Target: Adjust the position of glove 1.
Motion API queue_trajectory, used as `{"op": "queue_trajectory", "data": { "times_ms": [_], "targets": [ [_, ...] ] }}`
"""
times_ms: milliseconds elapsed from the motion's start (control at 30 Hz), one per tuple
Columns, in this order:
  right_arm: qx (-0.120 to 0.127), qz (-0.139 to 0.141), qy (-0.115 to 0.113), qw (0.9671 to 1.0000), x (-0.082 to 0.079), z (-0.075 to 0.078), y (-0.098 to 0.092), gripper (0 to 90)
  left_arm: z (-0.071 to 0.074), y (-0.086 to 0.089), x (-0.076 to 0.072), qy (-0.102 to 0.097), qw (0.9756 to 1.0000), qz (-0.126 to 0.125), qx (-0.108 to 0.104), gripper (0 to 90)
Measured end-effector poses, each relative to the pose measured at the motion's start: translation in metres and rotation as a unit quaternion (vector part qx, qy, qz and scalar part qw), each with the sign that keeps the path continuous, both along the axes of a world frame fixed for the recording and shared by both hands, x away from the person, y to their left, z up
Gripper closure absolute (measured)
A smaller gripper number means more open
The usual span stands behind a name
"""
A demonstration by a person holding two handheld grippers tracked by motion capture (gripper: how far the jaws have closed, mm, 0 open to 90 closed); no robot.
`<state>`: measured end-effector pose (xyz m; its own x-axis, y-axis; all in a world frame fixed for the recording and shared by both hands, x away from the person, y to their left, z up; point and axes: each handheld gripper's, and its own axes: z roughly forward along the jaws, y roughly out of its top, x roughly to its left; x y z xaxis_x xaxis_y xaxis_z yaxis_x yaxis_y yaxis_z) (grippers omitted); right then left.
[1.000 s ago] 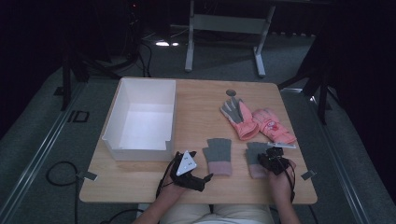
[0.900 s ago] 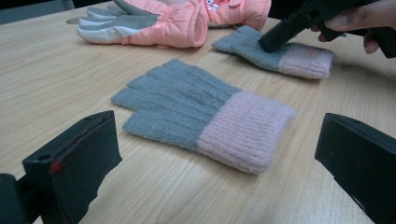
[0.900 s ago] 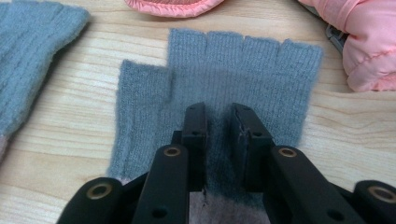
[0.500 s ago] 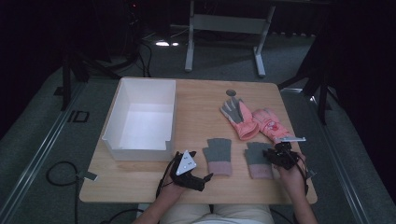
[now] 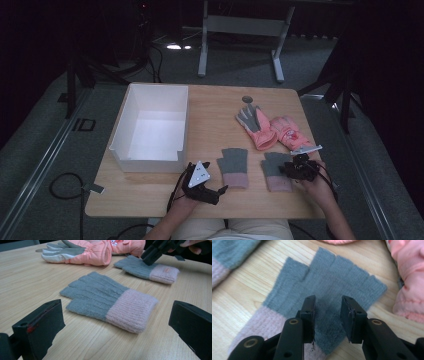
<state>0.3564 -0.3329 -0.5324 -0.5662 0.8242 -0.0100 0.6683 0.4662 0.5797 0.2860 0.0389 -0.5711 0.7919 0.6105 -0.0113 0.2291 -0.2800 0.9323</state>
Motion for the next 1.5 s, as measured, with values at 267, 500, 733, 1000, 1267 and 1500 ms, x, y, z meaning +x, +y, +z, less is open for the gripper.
{"op": "queue_trajectory", "data": {
  "times_ms": [267, 500, 733, 1000, 1267, 1500],
  "targets": [
    [-0.020, -0.007, -0.015, 0.9997, -0.005, -0.007, 0.006, 70.4, 0.000, 0.000, 0.000, 0.000, 1.0000, 0.000, 0.000, 0.0],
    [-0.038, -0.030, -0.019, 0.9987, -0.007, -0.003, 0.016, 86.1, 0.000, 0.000, 0.000, 0.000, 1.0000, -0.001, -0.001, 0.0],
    [0.013, -0.028, -0.051, 0.9982, -0.011, 0.041, 0.023, 86.4, 0.000, 0.000, 0.000, 0.001, 1.0000, -0.001, -0.001, 0.0],
    [0.061, 0.025, -0.074, 0.9950, -0.003, 0.082, 0.060, 86.3, 0.000, 0.000, 0.000, -0.002, 1.0000, -0.002, -0.003, 0.0],
    [0.082, 0.074, -0.047, 0.9927, 0.001, 0.066, 0.104, 86.3, 0.000, 0.000, -0.001, -0.002, 1.0000, -0.003, -0.003, 0.0],
    [0.093, 0.079, -0.016, 0.9924, 0.003, 0.040, 0.120, 86.3, 0.000, 0.000, -0.001, -0.003, 1.0000, -0.003, -0.003, 0.0]
  ]
}}
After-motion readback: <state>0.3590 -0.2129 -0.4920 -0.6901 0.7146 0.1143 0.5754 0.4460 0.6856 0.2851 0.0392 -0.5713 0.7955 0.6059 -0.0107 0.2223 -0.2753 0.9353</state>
